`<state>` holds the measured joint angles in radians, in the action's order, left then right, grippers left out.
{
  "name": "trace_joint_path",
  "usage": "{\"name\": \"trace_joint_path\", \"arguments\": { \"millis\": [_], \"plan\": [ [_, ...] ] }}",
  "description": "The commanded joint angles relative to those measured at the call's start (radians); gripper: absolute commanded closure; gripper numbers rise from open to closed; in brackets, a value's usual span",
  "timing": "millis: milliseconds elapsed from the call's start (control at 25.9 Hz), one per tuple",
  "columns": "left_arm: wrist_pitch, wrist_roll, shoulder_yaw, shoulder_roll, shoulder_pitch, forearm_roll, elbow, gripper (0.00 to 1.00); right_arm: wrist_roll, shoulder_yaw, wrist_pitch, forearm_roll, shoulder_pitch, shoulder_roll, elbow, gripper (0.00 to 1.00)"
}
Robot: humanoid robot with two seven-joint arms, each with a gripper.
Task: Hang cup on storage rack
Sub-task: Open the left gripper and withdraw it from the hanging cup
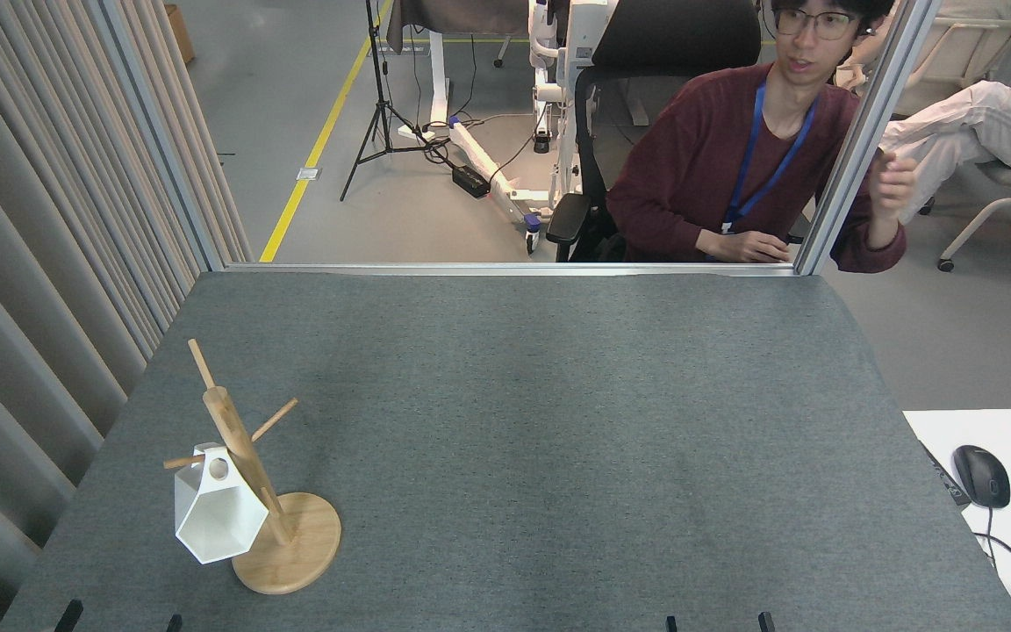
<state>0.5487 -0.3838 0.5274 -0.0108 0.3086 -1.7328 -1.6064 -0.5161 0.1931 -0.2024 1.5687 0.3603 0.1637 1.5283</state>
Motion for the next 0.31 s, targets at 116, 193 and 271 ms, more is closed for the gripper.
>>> {"name": "trace_joint_path", "arguments": {
  "millis": [116,193,271],
  "plan": [
    [0.191,0.186,0.060,-0.034,0.063,0.407,-0.023,0.00,-0.001,-0.049,0.012,-0.001,0.048,0.000,0.026,0.01],
    [0.189,0.184,0.055,-0.034,0.063,0.407,-0.024,0.00,0.002,-0.067,0.014,-0.001,0.049,-0.001,0.033,0.01],
    [0.186,0.183,0.051,-0.034,0.063,0.406,-0.026,0.00,0.002,-0.075,0.014,-0.001,0.049,0.005,0.049,0.01]
  ]
}}
